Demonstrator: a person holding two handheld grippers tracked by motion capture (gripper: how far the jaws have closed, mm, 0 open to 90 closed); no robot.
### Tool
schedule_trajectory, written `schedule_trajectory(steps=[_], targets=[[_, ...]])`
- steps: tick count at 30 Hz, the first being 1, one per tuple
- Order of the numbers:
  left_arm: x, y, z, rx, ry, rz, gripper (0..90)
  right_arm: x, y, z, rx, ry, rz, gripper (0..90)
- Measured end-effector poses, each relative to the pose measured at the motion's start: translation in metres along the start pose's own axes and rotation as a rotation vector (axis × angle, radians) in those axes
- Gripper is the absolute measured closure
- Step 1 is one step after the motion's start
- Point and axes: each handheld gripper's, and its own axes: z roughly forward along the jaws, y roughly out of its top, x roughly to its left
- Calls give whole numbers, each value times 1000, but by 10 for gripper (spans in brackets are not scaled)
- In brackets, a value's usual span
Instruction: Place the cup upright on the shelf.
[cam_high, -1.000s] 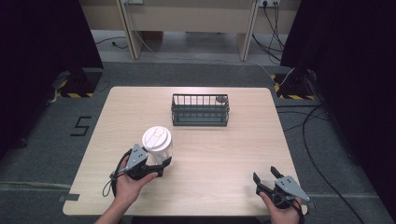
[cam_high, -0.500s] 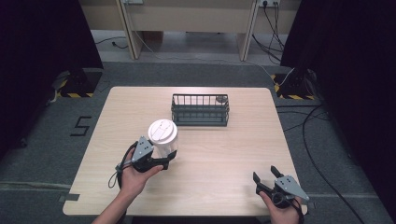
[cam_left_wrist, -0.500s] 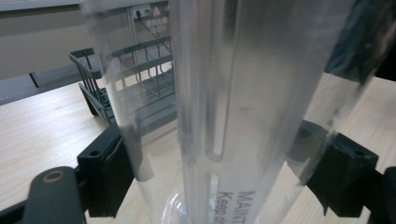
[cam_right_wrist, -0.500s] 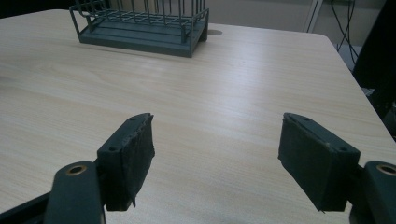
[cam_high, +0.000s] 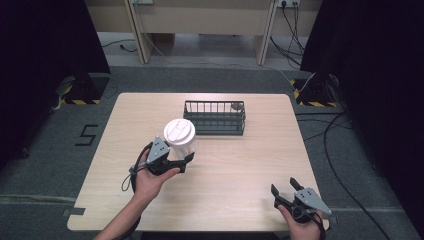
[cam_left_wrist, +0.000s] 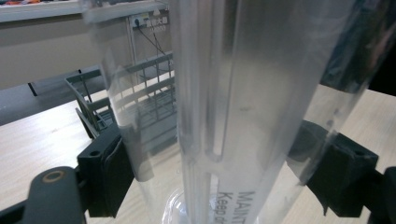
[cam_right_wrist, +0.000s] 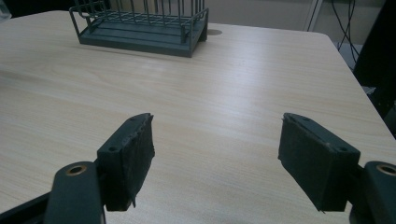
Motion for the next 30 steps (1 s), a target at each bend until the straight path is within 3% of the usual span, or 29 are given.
schedule_trajectory(steps=[16,30], targets=[[4,25,29,-17,-6,13,179,0,0,1,4,5,-1,272],[15,47,52,-29,12,19,179,-1,0,1,0,13,11,272]])
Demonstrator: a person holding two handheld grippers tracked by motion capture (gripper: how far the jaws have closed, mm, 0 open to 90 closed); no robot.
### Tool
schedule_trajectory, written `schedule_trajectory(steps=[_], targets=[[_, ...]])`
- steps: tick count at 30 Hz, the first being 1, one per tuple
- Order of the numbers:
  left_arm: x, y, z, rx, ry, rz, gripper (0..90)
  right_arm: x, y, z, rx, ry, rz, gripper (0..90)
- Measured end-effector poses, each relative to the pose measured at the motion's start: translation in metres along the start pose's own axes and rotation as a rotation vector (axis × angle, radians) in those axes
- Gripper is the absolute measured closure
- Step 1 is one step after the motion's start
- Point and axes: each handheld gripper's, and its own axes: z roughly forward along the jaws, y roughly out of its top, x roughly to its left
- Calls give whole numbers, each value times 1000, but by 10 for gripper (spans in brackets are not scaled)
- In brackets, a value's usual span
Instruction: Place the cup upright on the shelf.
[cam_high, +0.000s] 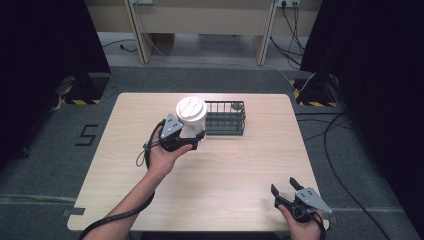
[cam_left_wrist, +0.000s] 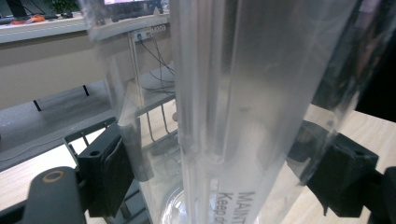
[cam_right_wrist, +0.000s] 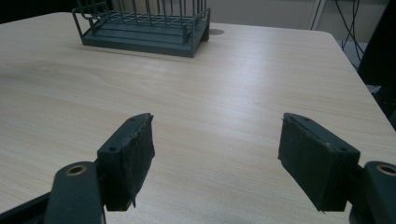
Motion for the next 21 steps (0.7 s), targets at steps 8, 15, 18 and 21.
schedule_trajectory(steps=[8,15,18,21], targets=[[4,7,13,-1,8,7,179,0,0,0,0,1,5,272],[7,9,22,0,18,1,179,-1,0,0,0,1,6,272],[8,10,26,0,20,3,179,-1,0,0,0,2,8,272],[10,11,30,4,25,4,179,-1,0,0,0,2,7,273]])
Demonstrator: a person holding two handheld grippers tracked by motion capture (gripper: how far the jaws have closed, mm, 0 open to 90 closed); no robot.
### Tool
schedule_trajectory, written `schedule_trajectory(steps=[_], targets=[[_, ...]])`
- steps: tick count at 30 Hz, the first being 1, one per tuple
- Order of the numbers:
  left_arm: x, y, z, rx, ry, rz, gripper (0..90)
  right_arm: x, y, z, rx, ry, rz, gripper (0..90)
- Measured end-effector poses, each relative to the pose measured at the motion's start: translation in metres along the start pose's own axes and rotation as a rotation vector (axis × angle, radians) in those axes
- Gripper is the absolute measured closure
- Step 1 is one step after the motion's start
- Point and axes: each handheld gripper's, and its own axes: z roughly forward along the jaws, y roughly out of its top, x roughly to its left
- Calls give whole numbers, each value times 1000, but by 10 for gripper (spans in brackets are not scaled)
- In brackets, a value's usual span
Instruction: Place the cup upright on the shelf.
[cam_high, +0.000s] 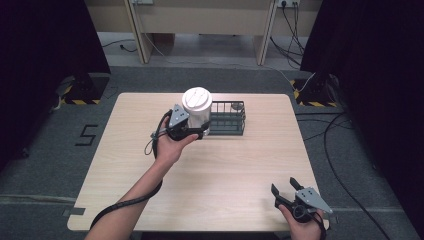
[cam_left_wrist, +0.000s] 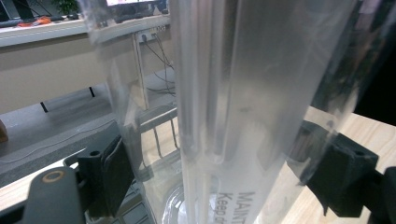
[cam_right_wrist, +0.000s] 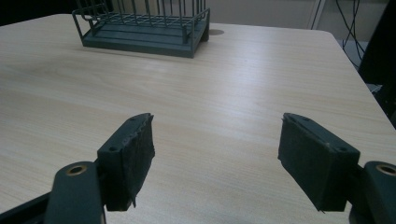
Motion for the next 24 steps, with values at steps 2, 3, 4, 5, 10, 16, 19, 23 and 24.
schedule_trajectory(steps=[2,3,4,5,10,16,19,23,24], targets=[[1,2,3,0,3,3,179,0,0,0,0,0,0,273],[1,2,4,0,4,5,179,0,0,0,0,1,1,273],[1,3,5,0,6,5,179,0,0,0,-1,1,1,272],[2,4,7,0,7,5,179,0,0,0,-2,2,3,272],[3,8,13,2,12,3,179,0,0,0,-2,1,1,272],[5,12,22,9,21,15,179,-1,0,0,-3,0,3,272],[5,13,27,10,23,10,179,-1,0,0,-2,2,5,272],[6,14,33,12,26,9,179,0,0,0,-3,3,4,272],[6,15,34,14,27,8,179,0,0,0,-3,3,4,272]])
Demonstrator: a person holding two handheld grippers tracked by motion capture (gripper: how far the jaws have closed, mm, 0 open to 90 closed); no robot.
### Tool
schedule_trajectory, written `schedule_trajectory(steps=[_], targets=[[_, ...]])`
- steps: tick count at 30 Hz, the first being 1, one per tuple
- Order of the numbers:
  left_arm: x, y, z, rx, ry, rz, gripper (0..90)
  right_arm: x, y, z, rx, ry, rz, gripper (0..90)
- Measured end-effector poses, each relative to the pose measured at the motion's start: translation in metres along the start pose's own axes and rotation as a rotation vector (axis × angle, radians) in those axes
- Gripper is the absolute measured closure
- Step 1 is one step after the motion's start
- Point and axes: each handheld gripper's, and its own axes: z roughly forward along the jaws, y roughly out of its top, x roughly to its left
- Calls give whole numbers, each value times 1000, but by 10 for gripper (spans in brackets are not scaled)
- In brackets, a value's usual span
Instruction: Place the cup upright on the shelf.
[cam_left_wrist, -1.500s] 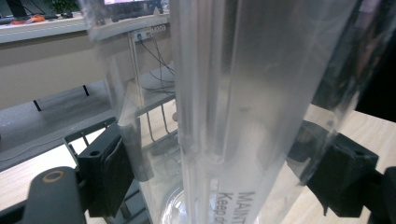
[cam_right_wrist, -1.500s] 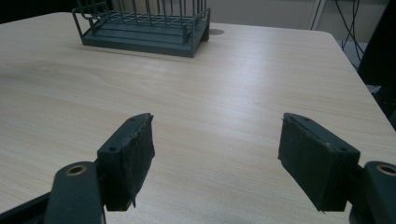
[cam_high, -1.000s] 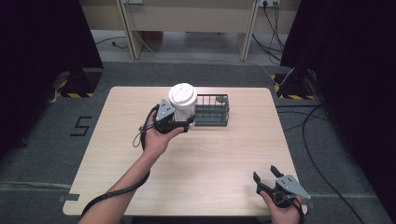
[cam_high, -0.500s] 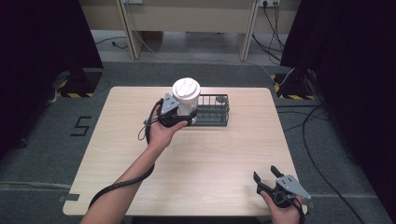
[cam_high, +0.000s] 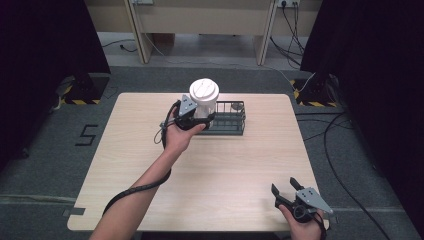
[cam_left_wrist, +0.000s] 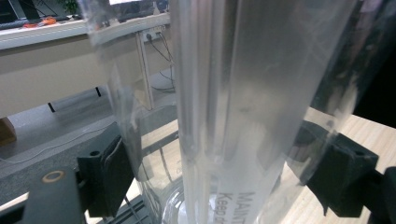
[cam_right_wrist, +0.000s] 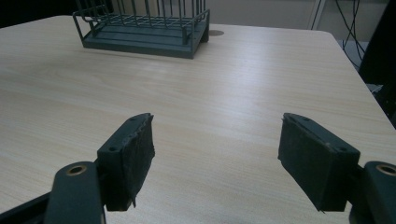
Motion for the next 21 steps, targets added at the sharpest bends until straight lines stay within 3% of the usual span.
schedule_trajectory(steps=[21], targets=[[9,13,25,-1,29,-19,179,0,0,0,-3,3,2,272]])
